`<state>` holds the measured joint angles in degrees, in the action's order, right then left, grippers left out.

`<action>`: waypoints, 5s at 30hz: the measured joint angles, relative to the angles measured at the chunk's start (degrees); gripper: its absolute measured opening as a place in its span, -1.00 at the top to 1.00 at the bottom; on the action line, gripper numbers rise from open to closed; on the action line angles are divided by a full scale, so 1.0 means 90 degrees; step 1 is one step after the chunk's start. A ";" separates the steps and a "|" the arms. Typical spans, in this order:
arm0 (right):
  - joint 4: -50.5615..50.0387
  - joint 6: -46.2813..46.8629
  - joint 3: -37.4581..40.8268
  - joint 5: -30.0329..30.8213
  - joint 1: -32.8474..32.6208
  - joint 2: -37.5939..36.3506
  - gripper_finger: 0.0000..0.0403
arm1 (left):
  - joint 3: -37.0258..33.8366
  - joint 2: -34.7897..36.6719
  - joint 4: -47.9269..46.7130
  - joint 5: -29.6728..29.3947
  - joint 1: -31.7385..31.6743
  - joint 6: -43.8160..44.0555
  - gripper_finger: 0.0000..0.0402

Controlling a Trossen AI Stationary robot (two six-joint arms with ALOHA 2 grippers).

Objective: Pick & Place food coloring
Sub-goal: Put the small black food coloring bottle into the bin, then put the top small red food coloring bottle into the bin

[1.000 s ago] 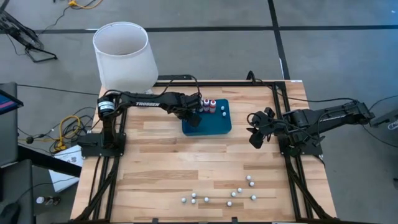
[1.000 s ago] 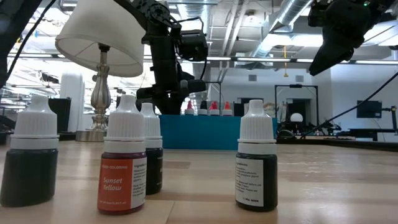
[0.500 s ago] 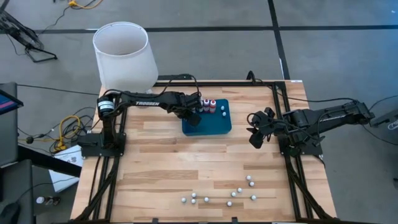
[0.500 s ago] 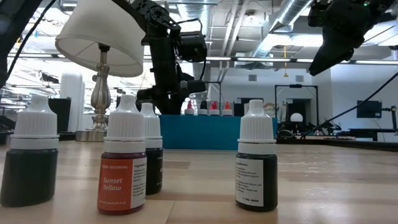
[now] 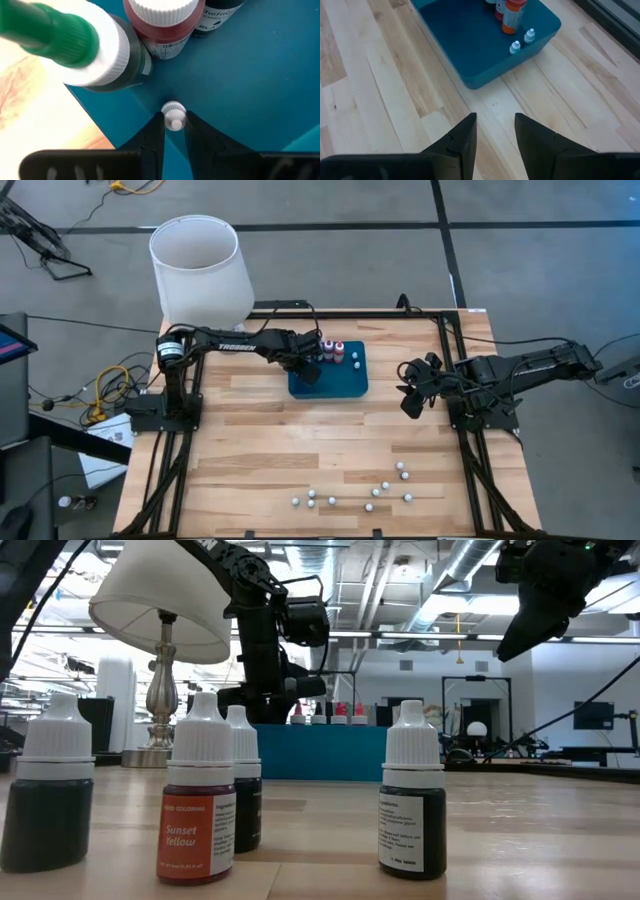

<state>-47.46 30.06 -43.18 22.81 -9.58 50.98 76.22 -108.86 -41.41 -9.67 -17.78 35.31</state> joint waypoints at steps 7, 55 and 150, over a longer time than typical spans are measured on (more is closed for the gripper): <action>0.0000 0.0000 0.0000 0.0004 0.0000 0.0000 0.39 | -0.0019 -0.0010 0.0051 0.0005 0.0000 -0.0130 0.69; -0.0005 -0.0010 0.0000 0.0000 0.0000 0.0000 0.39 | -0.0006 -0.0010 0.0112 -0.0188 0.0063 0.0148 0.37; 0.0995 -0.1973 0.0630 -0.2928 -0.1371 0.0000 0.39 | 0.3818 0.0029 -0.2860 -0.1076 0.2849 -0.2807 0.37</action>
<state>-38.50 12.31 -37.51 -3.54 -21.92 50.98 110.58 -108.60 -67.15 -19.35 7.86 10.04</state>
